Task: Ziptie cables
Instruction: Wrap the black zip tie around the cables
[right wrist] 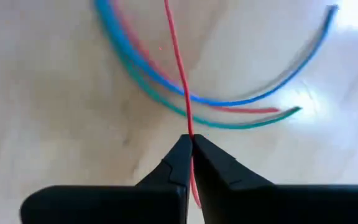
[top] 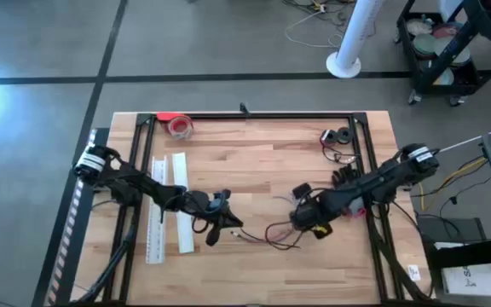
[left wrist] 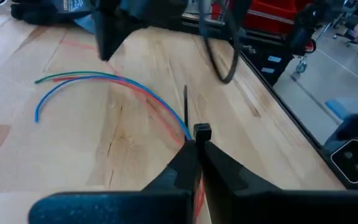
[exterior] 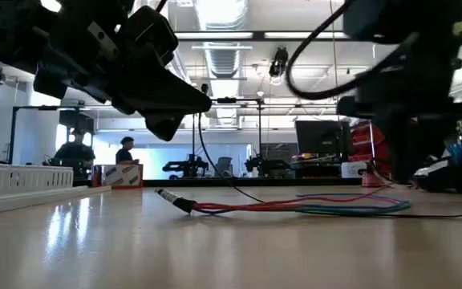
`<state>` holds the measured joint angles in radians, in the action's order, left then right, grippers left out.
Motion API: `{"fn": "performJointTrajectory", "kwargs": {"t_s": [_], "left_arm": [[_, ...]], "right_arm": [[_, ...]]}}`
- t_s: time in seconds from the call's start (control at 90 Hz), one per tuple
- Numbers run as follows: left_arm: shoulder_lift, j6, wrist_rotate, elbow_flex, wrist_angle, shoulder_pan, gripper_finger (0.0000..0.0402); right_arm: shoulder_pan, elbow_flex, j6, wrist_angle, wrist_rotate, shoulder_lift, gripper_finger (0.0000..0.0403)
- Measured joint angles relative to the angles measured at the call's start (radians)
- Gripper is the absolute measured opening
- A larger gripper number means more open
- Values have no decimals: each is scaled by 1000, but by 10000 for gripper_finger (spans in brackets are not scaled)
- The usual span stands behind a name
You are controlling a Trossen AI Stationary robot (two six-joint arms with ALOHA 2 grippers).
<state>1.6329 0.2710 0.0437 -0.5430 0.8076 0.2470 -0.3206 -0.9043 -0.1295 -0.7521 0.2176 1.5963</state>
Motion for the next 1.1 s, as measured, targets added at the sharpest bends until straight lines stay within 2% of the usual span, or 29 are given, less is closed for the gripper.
{"fn": "performJointTrajectory", "kwargs": {"t_s": [0.189, 0.389, 0.533, 0.611, 0.811, 1.1], "left_arm": [[0, 1, -5, 0, 5, 0, 0], [0, 2, -6, 0, 7, 0, 0], [0, 3, -7, 0, 7, 0, 0], [0, 3, -8, 0, 7, 0, 0], [0, 2, -7, 0, 7, 0, 0], [0, 1, -7, 0, 7, 0, 0]], "right_arm": [[10, -3, 37, -20, -6, -4, 32], [8, 0, 73, -31, -33, -6, 86], [7, 1, 25, -3, -40, -6, 118], [9, 18, -21, 3, -10, -4, 127], [1, 36, -166, 38, 106, 64, 112], [-59, -52, -238, 99, 88, 97, 74]]}}
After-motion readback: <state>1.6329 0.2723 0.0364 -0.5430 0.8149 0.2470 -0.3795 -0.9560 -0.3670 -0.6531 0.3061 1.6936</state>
